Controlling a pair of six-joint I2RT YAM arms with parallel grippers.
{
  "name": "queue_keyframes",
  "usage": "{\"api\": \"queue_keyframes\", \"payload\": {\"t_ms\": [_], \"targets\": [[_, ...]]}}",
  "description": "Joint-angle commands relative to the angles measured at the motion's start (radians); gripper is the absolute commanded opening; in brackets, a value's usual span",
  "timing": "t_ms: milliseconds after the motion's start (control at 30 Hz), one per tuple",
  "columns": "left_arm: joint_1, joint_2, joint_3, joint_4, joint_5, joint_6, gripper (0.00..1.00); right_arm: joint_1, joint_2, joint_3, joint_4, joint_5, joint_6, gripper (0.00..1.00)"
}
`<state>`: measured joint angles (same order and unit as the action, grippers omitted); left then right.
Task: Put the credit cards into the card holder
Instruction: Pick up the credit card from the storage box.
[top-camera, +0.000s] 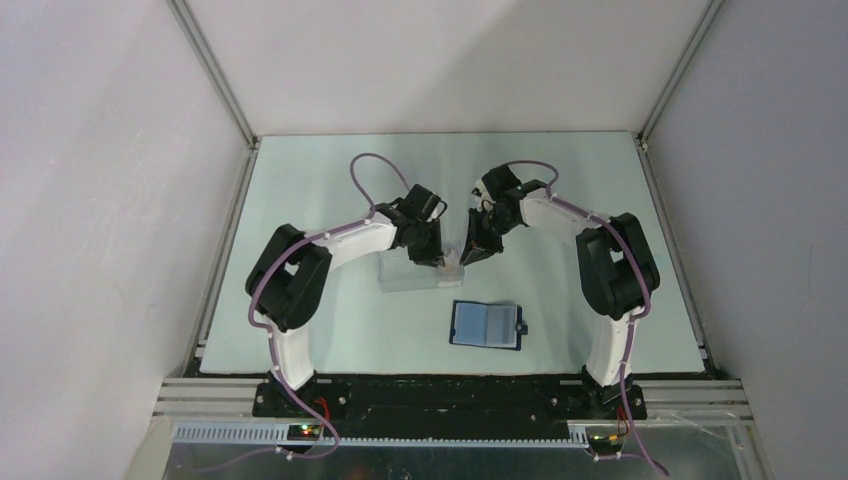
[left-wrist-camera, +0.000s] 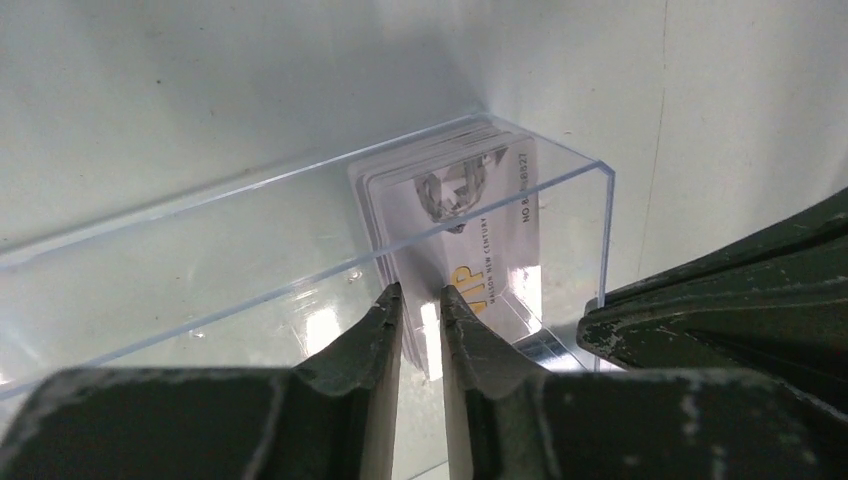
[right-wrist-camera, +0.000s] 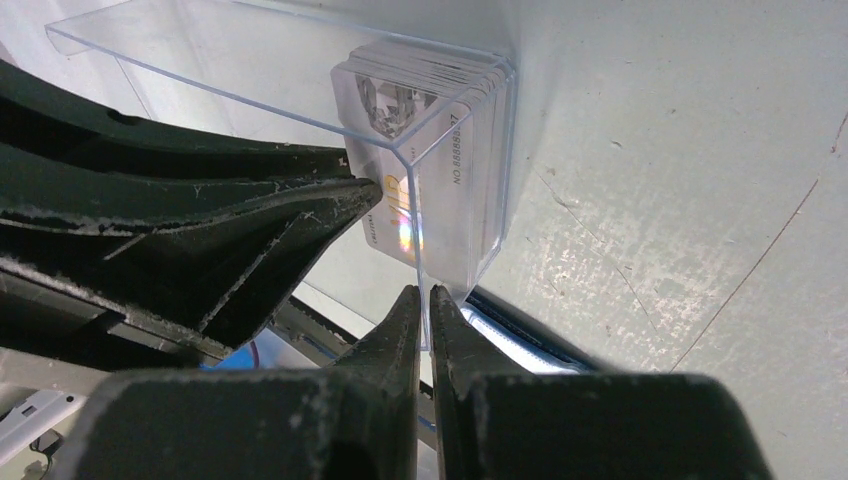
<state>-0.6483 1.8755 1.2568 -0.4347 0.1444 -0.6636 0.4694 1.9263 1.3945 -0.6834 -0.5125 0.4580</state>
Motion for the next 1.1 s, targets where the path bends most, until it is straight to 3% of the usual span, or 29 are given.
{"api": "queue_keyframes", "payload": {"t_ms": [0,167,567,1067], "targets": [[-0.03,0.011,0.071,-0.056,-0.05,0.047,0.24,0.011,0.025,0.028,-0.008,-0.001,-0.01,0.08],[-0.042,0.02,0.101,-0.109,-0.098,0.064,0.29,0.01,0.026,0.026,-0.009,-0.003,-0.01,0.09],[-0.064,0.023,0.129,-0.146,-0.121,0.072,0.3,0.012,0.028,0.022,-0.01,-0.002,-0.012,0.09],[-0.073,0.057,0.161,-0.144,-0.097,0.07,0.21,0.011,0.028,0.018,-0.012,-0.003,-0.012,0.09]]}}
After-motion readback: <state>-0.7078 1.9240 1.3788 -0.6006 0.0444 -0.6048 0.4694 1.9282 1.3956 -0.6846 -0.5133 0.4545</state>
